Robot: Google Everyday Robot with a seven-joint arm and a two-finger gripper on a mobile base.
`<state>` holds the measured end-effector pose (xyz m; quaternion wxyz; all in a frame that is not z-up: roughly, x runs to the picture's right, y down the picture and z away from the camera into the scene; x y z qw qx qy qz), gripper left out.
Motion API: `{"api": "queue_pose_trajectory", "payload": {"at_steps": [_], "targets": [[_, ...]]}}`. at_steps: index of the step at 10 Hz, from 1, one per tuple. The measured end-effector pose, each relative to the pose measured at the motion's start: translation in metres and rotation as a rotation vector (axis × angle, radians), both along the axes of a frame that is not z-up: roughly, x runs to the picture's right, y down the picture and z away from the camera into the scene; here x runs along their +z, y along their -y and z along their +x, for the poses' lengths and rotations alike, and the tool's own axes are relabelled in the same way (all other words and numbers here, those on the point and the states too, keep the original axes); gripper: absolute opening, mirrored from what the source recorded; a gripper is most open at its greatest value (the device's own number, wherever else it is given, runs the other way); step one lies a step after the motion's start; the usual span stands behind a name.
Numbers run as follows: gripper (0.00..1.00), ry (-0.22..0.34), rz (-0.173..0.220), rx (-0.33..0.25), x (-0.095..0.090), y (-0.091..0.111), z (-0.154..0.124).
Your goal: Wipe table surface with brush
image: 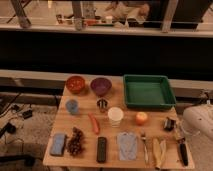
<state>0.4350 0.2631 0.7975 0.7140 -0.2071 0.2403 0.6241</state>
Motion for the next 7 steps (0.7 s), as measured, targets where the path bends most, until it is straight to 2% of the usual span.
{"api": "queue_pose_trajectory", "payload": {"at_steps": [1,2,7], "targets": [[0.08,0.005,0.004,0.002,-0.0005,0.0015,-0.0016],[0.02,0.007,0.007,0.003,-0.0012,0.0022,-0.0016],[0.00,0.014,0.032,0.008,-0.0058,0.0101,0.0001]]}}
